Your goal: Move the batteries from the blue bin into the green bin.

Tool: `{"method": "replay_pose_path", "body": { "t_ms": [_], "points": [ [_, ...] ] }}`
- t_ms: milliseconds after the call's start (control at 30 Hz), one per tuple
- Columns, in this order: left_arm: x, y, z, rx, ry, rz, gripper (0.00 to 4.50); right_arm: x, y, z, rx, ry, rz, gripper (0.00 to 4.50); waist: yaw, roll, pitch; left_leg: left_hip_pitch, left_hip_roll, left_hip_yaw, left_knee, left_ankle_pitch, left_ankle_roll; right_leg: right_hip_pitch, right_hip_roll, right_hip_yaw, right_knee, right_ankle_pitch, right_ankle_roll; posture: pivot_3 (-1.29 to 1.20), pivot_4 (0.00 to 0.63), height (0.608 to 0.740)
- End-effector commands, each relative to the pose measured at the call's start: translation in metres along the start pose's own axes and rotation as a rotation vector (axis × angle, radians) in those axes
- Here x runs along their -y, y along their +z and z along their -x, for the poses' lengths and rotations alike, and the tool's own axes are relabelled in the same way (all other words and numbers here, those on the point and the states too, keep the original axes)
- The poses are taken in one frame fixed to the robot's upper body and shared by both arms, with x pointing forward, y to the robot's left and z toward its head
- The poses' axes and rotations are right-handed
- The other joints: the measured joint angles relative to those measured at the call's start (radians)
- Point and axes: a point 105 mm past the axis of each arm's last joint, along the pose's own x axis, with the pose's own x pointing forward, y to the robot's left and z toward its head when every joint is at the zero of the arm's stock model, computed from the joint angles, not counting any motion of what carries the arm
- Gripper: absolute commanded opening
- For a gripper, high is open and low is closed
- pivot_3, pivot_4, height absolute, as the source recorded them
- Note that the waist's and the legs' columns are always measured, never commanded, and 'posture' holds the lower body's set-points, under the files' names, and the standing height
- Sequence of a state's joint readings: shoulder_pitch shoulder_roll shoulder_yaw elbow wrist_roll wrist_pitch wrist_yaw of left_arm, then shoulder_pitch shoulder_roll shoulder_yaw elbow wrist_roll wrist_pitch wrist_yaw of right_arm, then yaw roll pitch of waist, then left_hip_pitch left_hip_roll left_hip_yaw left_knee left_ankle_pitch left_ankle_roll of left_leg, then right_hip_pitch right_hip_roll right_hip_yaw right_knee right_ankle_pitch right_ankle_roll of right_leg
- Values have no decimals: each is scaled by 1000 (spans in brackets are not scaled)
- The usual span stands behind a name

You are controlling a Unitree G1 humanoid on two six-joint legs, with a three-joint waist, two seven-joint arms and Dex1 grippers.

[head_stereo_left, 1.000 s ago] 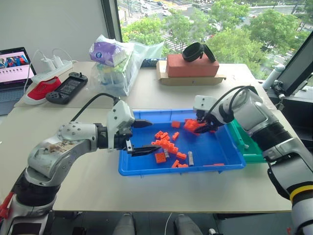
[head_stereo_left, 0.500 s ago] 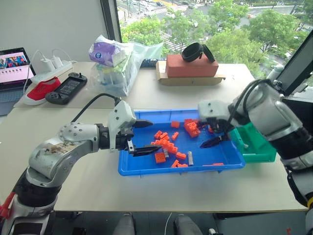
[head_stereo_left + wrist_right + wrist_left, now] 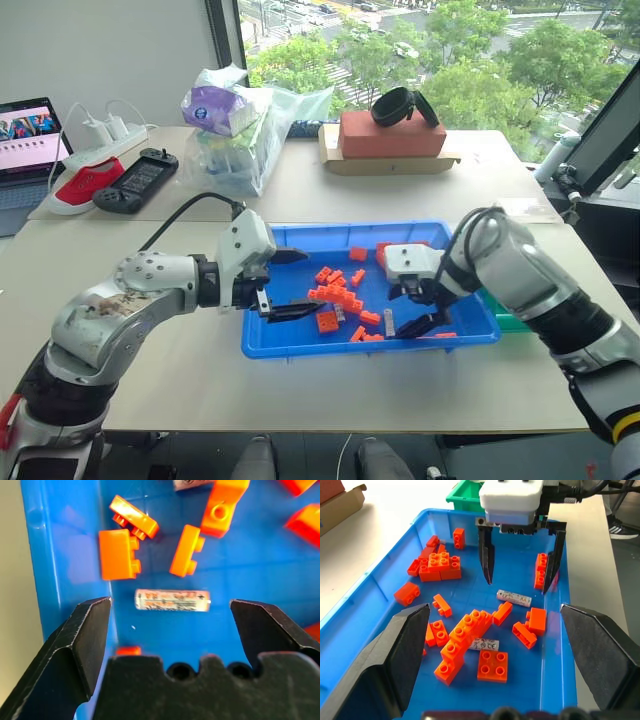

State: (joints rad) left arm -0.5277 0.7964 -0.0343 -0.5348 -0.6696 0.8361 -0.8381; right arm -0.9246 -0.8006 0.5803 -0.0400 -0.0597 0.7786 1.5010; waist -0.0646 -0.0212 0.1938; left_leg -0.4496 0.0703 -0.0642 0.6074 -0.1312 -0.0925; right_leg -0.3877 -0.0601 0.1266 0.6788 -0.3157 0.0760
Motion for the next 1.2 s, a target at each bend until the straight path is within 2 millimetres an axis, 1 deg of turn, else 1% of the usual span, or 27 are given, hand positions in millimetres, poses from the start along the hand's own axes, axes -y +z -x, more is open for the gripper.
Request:
{"method": "replay_pose_path", "body": {
  "t_ms": [33, 200, 367, 567, 700, 767, 800, 933, 1033, 1067, 1133, 1200],
  "points": [
    [-1, 6, 6, 6, 23, -41, 4500, 2, 7, 2, -4, -31, -20, 4431, 1, 0, 0, 0, 0, 0, 0, 0, 0, 0, 0, 0, 0, 0, 0, 0, 150, 740],
    [-1, 7, 5, 9, 26, -45, 4500, 1, -1, -7, -41, -16, -78, 4431, 2, 0, 0, 0, 0, 0, 0, 0, 0, 0, 0, 0, 0, 0, 0, 0, 150, 740],
    [1, 17, 6, 55, 15, -37, 4500, -1, -6, -11, -57, -19, -84, 4431, 2, 0, 0, 0, 0, 0, 0, 0, 0, 0, 0, 0, 0, 0, 0, 0, 150, 740],
    [0, 14, 7, 37, 15, -39, 4500, 1, -14, -17, -76, -50, -95, 4431, 1, 0, 0, 0, 0, 0, 0, 0, 0, 0, 0, 0, 0, 0, 0, 0, 150, 740],
    [0, 14, 8, 36, 13, -40, 4500, 3, -18, -18, -84, -67, -95, 3460, 2, 0, 0, 0, 0, 0, 0, 0, 0, 0, 0, 0, 0, 0, 0, 0, 150, 740],
    [0, 14, 8, 35, 11, -41, 4500, 3, -20, -18, -87, -69, -95, 2738, 2, 0, 0, 0, 0, 0, 0, 0, 0, 0, 0, 0, 0, 0, 0, 0, 150, 740],
    [0, 15, 8, 35, 10, -41, 4500, 3, -21, -18, -87, -69, -97, 2584, 2, 0, 0, 0, 0, 0, 0, 0, 0, 0, 0, 0, 0, 0, 0, 0, 150, 740],
    [0, 16, 6, 37, 5, -45, 4500, 10, -24, -14, -78, -98, -105, 2581, 3, -1, -1, 1, 0, 0, 0, 0, 0, 1, 0, 0, 0, 0, 0, 0, 150, 740],
    [-1, 16, 6, 38, 3, -43, 4500, 19, -16, 2, -30, -130, -117, 2581, 2, -1, -1, 1, 0, 0, 0, 0, 0, 1, 0, 0, 0, 0, 0, 0, 150, 740],
    [-1, 16, 6, 39, 2, -43, 4500, 23, -9, 13, 16, -144, -129, 2581, 2, -1, -1, 1, 0, 0, 0, 0, 0, 1, 0, 0, 0, 0, 0, 0, 150, 740],
    [-1, 17, 4, 36, 1, -54, 4500, 37, 8, 51, 187, -182, -165, 2581, 0, 0, 1, 1, 0, 0, 0, 0, 0, 1, 0, 0, 0, 0, 0, 0, 150, 740],
    [-2, 19, 2, 42, 2, -54, 4500, 46, 15, 77, 286, -219, -189, 2581, 0, 0, 1, 0, 0, 0, 0, 0, 0, 0, 0, 0, 0, 0, 0, 0, 150, 740]
  ]
}}
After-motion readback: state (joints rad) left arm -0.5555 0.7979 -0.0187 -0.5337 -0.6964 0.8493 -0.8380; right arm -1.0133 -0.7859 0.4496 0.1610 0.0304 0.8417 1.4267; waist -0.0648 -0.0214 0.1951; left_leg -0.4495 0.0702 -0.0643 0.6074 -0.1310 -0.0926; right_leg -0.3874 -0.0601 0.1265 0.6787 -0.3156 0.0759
